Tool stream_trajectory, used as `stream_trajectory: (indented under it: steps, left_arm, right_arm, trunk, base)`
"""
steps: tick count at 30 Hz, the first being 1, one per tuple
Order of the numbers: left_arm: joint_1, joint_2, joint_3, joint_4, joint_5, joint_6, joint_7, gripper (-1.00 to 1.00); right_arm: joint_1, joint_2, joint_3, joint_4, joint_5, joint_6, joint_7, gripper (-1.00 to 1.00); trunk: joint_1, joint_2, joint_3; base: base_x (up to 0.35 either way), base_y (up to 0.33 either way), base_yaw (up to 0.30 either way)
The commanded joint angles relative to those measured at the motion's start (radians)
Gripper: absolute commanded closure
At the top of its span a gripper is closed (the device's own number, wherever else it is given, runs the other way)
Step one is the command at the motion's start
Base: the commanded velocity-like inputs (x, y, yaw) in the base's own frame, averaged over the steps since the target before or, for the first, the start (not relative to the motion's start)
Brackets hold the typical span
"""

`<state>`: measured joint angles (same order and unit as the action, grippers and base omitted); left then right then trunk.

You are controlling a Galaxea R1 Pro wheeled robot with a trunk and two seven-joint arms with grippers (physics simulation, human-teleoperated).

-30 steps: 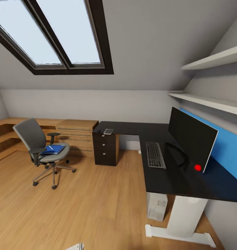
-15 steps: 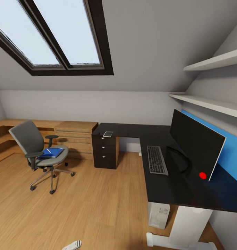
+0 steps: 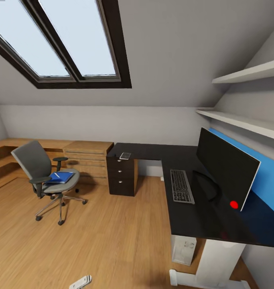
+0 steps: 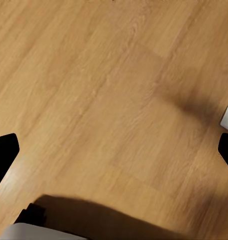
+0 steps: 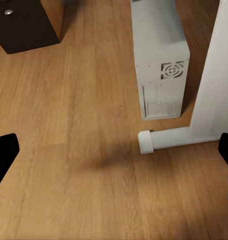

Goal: In the bedroom, organize the workspace by keeping the computer under the desk, ensuring the monitor is on the desk, placing the keyboard on the desk next to the monitor, placing the mouse on the desk next to the keyboard, moving the folder from the swivel chair onto the desk next to the mouse, stacking the notebook on top of the folder with the pen on top of the notebook, and positioning the swivel chair next to the desk.

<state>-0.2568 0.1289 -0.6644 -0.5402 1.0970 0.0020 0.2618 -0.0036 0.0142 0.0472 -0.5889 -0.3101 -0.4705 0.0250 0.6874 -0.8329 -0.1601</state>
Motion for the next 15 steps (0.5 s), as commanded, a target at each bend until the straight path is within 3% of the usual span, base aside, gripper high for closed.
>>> stream_trajectory:
  steps: [1,15]
  left_arm:
    - [-0.001,0.002,-0.006,-0.002,0.007,0.001,0.008,-1.0]
    - [-0.001,0.003,-0.001,0.0,0.01,0.004,0.008,-1.0]
  right_arm:
    - [-0.001,0.0,0.003,0.001,-0.011,-0.004,0.003,-1.0]
    - [0.0,0.0,0.003,0.018,-0.011,-0.004,0.003,-1.0]
  trunk:
    - [-0.004,0.006,0.002]
    - [-0.05,0.09,0.039]
  base:
    - [0.0,0.178,0.0]
    - [0.002,0.277,0.0]
